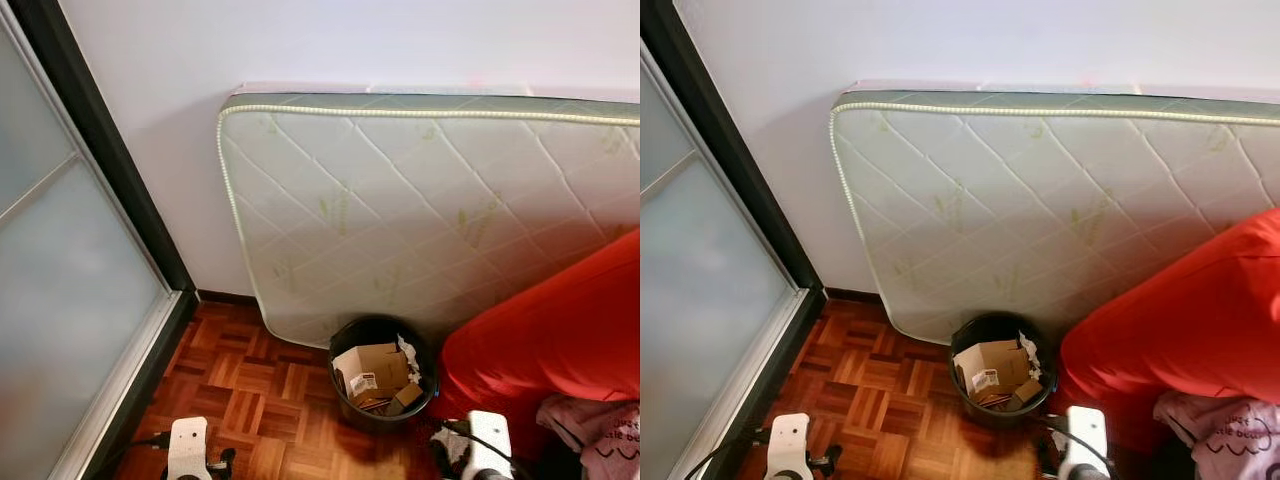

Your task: Clean up the room

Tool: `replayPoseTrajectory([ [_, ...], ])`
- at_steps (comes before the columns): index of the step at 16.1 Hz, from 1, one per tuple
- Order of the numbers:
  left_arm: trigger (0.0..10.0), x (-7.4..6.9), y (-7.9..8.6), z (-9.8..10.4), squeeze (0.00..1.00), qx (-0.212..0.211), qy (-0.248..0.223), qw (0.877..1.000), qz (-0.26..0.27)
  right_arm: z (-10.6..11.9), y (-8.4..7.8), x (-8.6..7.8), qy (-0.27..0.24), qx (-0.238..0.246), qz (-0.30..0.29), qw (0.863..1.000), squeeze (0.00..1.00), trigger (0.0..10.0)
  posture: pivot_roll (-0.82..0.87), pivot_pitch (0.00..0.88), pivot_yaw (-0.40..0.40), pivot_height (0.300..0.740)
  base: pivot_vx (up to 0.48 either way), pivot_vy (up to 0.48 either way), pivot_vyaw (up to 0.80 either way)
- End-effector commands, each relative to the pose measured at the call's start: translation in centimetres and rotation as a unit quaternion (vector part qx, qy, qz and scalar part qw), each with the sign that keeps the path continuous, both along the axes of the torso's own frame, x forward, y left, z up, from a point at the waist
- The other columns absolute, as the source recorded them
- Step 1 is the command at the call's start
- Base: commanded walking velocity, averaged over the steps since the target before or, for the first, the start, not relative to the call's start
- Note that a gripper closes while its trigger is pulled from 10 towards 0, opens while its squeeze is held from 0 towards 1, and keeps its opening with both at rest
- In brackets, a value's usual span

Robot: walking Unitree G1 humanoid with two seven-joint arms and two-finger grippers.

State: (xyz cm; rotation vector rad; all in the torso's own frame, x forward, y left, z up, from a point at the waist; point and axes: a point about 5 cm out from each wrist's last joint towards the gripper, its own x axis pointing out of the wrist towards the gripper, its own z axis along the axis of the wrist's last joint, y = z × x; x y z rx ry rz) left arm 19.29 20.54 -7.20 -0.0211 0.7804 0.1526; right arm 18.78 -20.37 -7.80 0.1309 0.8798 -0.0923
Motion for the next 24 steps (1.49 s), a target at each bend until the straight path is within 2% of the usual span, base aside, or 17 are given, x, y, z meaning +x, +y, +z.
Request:
replayPoseTrajectory([
  [1, 10.0, -0.3, 0.0, -0.2, 0.00, -0.003, 0.008, 1.000, 0.003, -0.3, 0.3, -0.5, 0.009, 0.006, 0.003, 1.000, 0.00, 10.0, 0.08, 0.038, 0.021, 0.740, 0.000, 0.000, 0.00],
  [4, 10.0, -0.7, -0.4, -0.4, 0.00, -0.008, 0.011, 1.000, 0.004, -0.6, 0.4, -1.2, 0.019, 0.002, 0.012, 1.000, 0.00, 10.0, 0.09, 0.033, 0.012, 0.740, 0.000, 0.000, 0.00],
  [6, 10.0, -1.0, -0.3, -0.6, 0.00, -0.007, 0.014, 1.000, 0.007, -0.8, 1.5, -1.1, 0.022, 0.005, 0.021, 1.000, 0.00, 10.0, 0.09, 0.032, 0.007, 0.740, 0.000, 0.000, 0.00],
  [9, 10.0, -1.1, -0.3, -0.6, 0.00, -0.009, 0.016, 1.000, 0.007, -0.8, 2.2, -1.0, 0.023, 0.007, 0.025, 0.999, 0.00, 10.0, 0.09, 0.031, 0.008, 0.740, 0.000, 0.000, 0.00],
  [11, 10.0, -0.9, -0.5, -0.6, 0.00, -0.012, 0.014, 1.000, 0.005, -1.2, 2.5, -1.8, 0.029, 0.009, 0.025, 0.999, 0.00, 10.0, 0.09, 0.040, 0.010, 0.740, 0.000, 0.000, 0.00],
  [14, 10.0, -0.9, -0.5, -0.6, 0.00, -0.013, 0.015, 1.000, 0.005, -1.5, 2.5, -2.5, 0.035, 0.010, 0.022, 0.999, 0.00, 10.0, 0.09, 0.044, 0.013, 0.740, 0.000, 0.000, 0.00],
  [24, 10.0, -0.7, -0.9, -0.6, 0.00, -0.022, 0.013, 1.000, 0.009, -1.2, 2.3, -1.8, 0.029, 0.007, 0.023, 0.999, 0.00, 10.0, 0.08, 0.053, -0.001, 0.740, 0.000, 0.000, 0.00],
])
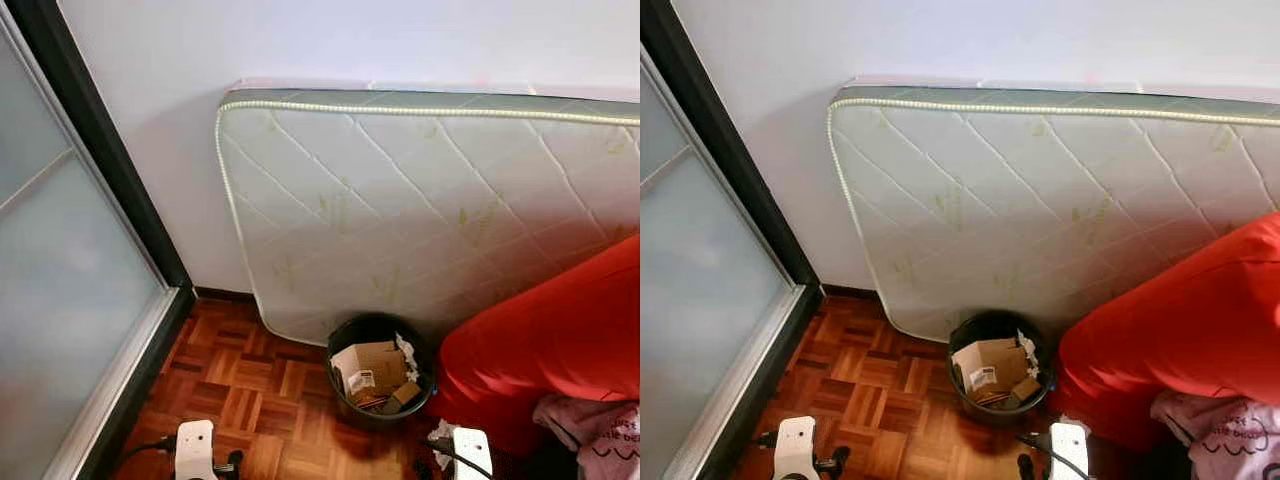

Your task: Clean up the room

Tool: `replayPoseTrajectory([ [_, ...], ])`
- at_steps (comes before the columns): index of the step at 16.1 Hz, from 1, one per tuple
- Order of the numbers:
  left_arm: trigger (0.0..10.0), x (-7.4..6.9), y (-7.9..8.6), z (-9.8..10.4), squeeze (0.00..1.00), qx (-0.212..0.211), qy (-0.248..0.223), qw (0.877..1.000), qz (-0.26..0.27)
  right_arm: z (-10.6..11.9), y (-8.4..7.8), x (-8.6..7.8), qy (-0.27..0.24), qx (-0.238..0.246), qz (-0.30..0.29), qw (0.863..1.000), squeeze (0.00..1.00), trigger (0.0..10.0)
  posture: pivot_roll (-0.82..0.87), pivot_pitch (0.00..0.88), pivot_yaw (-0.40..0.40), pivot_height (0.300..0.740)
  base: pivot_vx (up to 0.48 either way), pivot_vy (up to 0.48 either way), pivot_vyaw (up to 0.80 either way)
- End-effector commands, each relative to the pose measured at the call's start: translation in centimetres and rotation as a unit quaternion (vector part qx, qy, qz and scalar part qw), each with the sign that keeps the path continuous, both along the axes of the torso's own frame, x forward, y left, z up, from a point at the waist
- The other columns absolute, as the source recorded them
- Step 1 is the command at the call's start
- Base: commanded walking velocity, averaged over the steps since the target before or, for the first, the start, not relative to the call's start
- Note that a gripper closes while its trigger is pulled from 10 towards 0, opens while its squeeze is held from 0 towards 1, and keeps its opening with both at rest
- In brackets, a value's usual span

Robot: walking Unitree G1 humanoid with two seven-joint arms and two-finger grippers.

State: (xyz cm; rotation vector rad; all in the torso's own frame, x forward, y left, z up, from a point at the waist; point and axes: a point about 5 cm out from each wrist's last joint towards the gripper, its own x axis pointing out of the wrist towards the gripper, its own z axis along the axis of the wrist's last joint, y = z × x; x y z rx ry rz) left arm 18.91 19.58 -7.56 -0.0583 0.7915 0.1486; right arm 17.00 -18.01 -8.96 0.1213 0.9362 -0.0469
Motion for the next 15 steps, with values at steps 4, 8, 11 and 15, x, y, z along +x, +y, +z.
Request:
replayPoseTrajectory([
  [4, 10.0, -0.38, -0.13, -0.26, 0.00, -0.008, 0.010, 1.000, 0.006, 0.01, -0.20, 0.01, 0.003, -0.003, 0.000, 1.000, 0.00, 10.0, 0.09, 0.057, -0.007, 0.740, 0.000, 0.000, 0.00],
  [8, 10.0, -0.43, -0.18, -0.30, 0.00, -0.009, 0.011, 1.000, 0.005, 0.00, -0.19, 0.00, 0.003, -0.003, 0.000, 1.000, 0.00, 10.0, 0.08, 0.061, -0.003, 0.740, -0.280, 0.000, 0.00],
  [11, 10.0, -0.42, -0.16, -0.28, 0.00, -0.009, 0.010, 1.000, 0.004, -0.03, -0.18, -0.05, 0.005, -0.002, -0.002, 1.000, 0.00, 10.0, 0.08, 0.062, -0.002, 0.740, -0.279, 0.000, 0.00],
  [15, 10.0, -0.45, -0.13, -0.30, 0.00, -0.007, 0.011, 1.000, 0.001, -0.03, -0.10, -0.03, 0.005, 0.000, -0.002, 1.000, 0.00, 10.0, 0.08, 0.063, 0.001, 0.740, -0.199, 0.000, 0.00],
])
